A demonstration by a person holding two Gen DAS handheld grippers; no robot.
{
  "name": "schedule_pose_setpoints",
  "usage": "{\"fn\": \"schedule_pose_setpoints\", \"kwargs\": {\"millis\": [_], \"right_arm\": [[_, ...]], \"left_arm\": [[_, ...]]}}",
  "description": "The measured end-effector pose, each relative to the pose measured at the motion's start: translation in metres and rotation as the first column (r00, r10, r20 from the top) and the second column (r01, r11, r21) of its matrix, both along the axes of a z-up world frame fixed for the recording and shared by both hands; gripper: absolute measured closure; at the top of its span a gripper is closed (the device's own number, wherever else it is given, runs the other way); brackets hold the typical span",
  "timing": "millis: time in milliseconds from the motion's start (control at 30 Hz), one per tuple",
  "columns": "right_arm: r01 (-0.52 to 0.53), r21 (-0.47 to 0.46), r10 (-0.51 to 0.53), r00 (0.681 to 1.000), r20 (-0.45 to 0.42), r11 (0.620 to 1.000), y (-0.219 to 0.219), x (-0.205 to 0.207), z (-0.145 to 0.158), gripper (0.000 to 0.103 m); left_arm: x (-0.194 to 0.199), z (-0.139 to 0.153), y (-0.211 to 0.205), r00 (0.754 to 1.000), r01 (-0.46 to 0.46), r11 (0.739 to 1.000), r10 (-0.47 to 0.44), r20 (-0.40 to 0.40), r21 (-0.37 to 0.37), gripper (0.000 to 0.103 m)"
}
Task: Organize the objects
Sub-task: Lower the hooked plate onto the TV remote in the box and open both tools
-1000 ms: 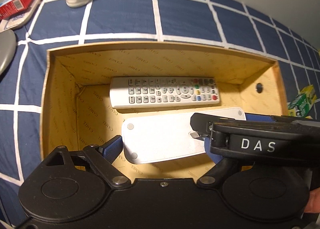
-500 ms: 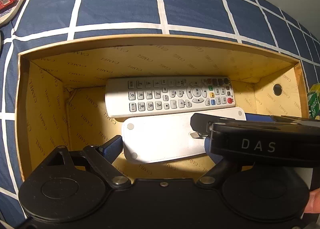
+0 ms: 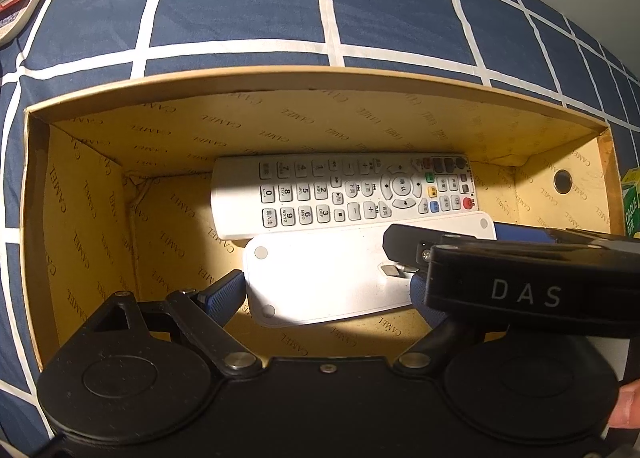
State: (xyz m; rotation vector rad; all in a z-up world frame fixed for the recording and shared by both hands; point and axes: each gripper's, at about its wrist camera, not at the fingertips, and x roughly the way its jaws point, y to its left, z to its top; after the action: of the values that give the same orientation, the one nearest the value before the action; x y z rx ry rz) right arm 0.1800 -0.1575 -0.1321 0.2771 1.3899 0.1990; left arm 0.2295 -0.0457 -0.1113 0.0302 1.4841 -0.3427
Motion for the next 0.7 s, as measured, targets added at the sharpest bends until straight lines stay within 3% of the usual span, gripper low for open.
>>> {"fn": "schedule_pose_setpoints", "kwargs": {"millis": [333, 700], "right_arm": [[0.003, 0.001, -0.003, 1.0, -0.008, 1.0, 0.0, -0.001, 0.003, 0.014], [-0.018, 0.016, 0.017, 0.999, 0.032, 1.0, -0.001, -0.013, 0.026, 0.013]], "left_arm": [[-0.003, 0.004, 0.003, 0.999, -0.034, 0.999, 0.034, 0.005, 0.016, 0.012], [-0.021, 0.027, 0.005, 0.997, -0.062, 0.998, 0.061, 0.04, 0.018, 0.008]]}}
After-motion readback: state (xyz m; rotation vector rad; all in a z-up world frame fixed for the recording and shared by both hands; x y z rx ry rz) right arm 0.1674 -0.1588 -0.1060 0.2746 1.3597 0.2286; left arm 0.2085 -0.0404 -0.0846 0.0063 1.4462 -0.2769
